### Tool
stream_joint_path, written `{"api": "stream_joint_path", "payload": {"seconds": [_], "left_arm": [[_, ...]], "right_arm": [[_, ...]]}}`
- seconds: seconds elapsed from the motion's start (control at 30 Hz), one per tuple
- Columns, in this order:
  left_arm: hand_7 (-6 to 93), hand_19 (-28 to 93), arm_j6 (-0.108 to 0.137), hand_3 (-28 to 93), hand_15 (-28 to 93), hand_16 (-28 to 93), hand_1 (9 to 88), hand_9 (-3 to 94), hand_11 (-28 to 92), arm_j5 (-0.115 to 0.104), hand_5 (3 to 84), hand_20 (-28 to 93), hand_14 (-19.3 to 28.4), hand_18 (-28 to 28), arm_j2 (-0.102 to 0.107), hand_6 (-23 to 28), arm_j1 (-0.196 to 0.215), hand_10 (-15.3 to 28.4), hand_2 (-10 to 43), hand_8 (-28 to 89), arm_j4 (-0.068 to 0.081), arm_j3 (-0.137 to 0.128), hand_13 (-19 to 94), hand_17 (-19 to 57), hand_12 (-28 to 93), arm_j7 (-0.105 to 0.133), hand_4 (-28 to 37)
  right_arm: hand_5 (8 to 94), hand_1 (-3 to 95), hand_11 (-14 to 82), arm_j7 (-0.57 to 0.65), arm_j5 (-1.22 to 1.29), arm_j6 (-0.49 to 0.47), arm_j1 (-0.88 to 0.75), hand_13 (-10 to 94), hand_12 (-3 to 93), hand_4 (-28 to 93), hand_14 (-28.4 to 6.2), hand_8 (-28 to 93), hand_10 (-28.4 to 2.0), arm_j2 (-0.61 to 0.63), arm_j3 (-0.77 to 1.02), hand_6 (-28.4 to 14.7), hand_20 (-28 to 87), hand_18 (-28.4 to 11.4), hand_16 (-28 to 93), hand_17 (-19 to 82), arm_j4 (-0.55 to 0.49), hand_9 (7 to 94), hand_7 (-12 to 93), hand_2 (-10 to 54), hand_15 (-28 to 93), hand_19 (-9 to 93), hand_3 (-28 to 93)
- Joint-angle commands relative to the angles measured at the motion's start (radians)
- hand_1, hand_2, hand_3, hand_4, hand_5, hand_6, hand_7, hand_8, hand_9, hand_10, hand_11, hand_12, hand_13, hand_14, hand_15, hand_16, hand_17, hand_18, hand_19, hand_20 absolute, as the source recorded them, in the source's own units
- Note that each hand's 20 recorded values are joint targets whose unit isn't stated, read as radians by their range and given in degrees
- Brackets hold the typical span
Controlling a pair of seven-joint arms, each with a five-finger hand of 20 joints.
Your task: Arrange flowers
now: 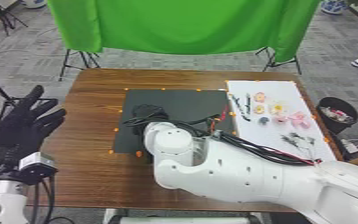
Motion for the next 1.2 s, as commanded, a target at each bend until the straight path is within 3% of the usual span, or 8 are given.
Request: {"api": "stream_joint_path", "payload": {"seconds": [0.03,0.33,0.37,0.6,0.77,0.9,1.07,1.2], "left_arm": [[7.7,50,-0.026,63,52,-11,27.8,27.8,22,0.022,30.3,2,26.8,28.0,-0.002,6.0,-0.042,17.4,6.2,-7,0.012,0.020,20,-9.4,11,-0.031,-22.1],[7.6,50,-0.027,63,52,-11,28.3,27.8,22,0.023,30.4,2,26.8,27.9,0.003,6.0,-0.062,17.4,6.2,-7,0.017,0.031,20,-9.3,11,-0.035,-21.8],[7.7,49,-0.048,63,52,-11,28.3,27.8,22,0.042,30.4,2,26.8,27.9,-0.018,6.0,-0.090,17.4,6.2,-7,0.025,0.032,20,-9.3,11,-0.080,-21.8],[7.8,49,-0.036,63,52,-11,28.7,27.7,22,0.033,30.4,2,26.8,27.7,-0.002,6.0,-0.100,17.4,6.1,-8,0.029,0.043,20,-9.3,11,-0.065,-21.3],[7.9,49,-0.046,63,52,-11,28.9,27.7,22,0.044,30.4,2,26.8,27.6,-0.014,6.1,-0.113,17.4,6.2,-8,0.034,0.045,20,-9.3,11,-0.094,-21.2],[7.8,49,-0.041,63,52,-11,29.0,27.6,22,0.044,30.5,2,26.8,27.6,-0.010,6.2,-0.106,17.4,6.3,-8,0.032,0.045,20,-9.3,11,-0.092,-21.2],[7.9,49,-0.009,63,52,-11,29.0,27.7,23,0.012,30.4,2,26.8,27.5,0.013,6.2,-0.038,17.5,6.3,-8,0.010,0.018,20,-9.3,11,-0.024,-21.1],[8.0,49,-0.002,63,52,-11,29.0,27.7,22,0.006,30.4,2,26.8,27.5,-0.010,6.1,0.050,17.5,6.3,-8,-0.014,-0.034,20,-9.3,11,-0.017,-21.2]], "right_arm": [[76.9,55.8,41.4,0.050,0.060,-0.007,0.001,86,22.7,-28,-5.4,24,-12.0,-0.023,0.007,-4.2,39,-14.3,19,60,0.043,88.4,31,-1.2,68,93,79],[77.0,56.5,41.0,0.049,0.081,0.008,-0.006,85,22.9,-28,-6.0,23,-11.7,-0.042,0.002,-4.2,36,-14.8,19,59,0.077,88.2,30,-1.1,67,93,78],[77.0,56.6,41.0,0.060,0.083,-0.008,-0.023,85,22.9,-28,-6.0,23,-11.6,-0.043,0.020,-4.0,36,-14.8,19,59,0.080,88.2,29,-1.1,67,93,77],[77.2,56.9,40.3,0.056,0.112,0.009,-0.020,85,22.9,-28,-6.2,22,-11.3,-0.044,0.022,-4.0,35,-15.1,19,58,0.078,88.4,28,-1.7,66,93,76],[77.5,57.2,39.8,0.063,0.143,0.010,-0.040,85,23.0,-28,-6.2,22,-11.2,-0.049,0.049,-4.1,34,-15.3,19,58,0.074,88.4,27,-1.8,65,93,76],[77.4,57.3,39.1,0.057,0.135,0.025,-0.042,85,22.9,-28,-6.3,22,-11.2,-0.046,0.043,-4.2,33,-15.3,19,58,0.071,88.3,26,-1.9,64,93,75],[77.8,55.8,37.9,0.067,0.123,0.076,0.022,85,22.6,-27,-6.8,22,-12.0,-0.021,-0.016,-5.2,31,-16.3,19,57,0.032,88.4,25,-2.9,63,93,76],[77.9,48.9,36.9,0.045,0.136,0.040,0.010,83,22.4,-24,-8.4,22,-13.3,0.019,0.042,-7.1,29,-17.8,18,56,-0.050,87.4,23,-5.5,63,93,76]]}}
